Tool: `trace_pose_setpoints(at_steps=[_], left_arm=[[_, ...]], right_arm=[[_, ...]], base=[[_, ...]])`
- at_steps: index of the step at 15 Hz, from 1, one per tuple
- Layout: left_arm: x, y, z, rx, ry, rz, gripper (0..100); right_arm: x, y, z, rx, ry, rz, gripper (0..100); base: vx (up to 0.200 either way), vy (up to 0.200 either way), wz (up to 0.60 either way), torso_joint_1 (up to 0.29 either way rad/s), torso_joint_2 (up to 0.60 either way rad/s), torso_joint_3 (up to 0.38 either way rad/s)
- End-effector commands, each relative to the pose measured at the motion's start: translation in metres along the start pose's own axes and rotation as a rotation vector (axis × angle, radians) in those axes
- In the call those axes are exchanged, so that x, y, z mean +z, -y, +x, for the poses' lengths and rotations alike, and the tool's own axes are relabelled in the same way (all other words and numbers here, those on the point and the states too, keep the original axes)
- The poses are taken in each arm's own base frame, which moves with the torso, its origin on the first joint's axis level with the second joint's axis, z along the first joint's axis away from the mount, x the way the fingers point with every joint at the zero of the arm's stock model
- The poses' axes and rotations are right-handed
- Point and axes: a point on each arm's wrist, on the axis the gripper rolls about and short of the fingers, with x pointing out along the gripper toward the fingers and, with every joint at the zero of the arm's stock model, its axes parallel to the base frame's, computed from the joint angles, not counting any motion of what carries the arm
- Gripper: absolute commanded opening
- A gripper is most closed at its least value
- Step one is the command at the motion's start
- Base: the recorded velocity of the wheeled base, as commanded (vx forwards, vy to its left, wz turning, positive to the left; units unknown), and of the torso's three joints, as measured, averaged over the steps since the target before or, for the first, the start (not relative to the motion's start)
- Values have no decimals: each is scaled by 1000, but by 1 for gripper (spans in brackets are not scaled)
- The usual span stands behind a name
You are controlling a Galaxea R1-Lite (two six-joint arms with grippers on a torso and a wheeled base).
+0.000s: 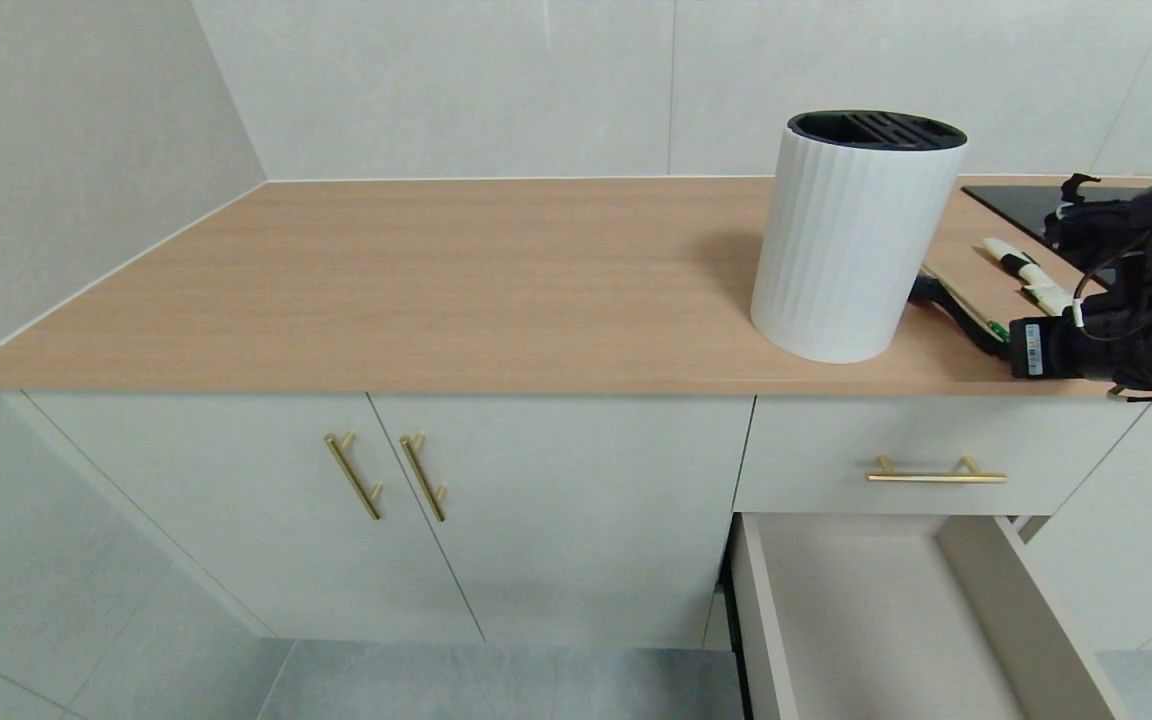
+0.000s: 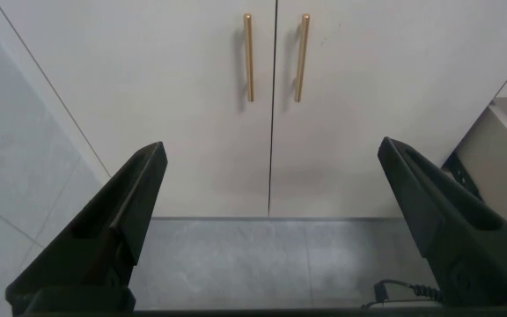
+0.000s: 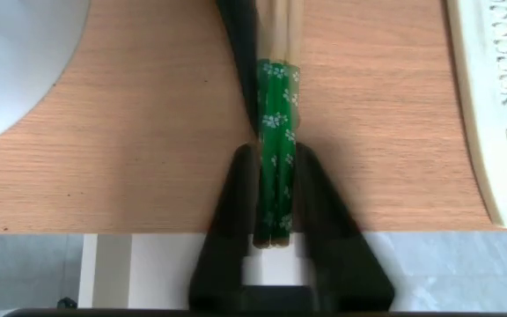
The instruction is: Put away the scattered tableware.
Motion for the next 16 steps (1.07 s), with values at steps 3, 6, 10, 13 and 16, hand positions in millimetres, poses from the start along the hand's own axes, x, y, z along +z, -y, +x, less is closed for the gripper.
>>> trace_pose_setpoints(at_steps=[3, 6, 10, 13, 16], left_arm=[[0, 0, 0, 0, -1, 0, 100], [0, 0, 0, 0, -1, 0, 100], [0, 0, 0, 0, -1, 0, 100], [0, 0, 0, 0, -1, 0, 100], [0, 0, 0, 0, 1, 0, 100]], right_arm=[[6, 4, -16, -7, 40, 6, 0], [8, 4, -24, -8, 54, 9, 0], [5, 6, -67, 4, 116, 28, 0], [-14, 11, -124, 12, 185, 54, 0], [-48, 13, -178, 96, 133, 36, 0]], base=[[0, 0, 0, 0, 0, 0], [0, 0, 0, 0, 0, 0], [0, 0, 0, 0, 0, 0], [0, 0, 0, 0, 0, 0], [0, 0, 0, 0, 0, 0]])
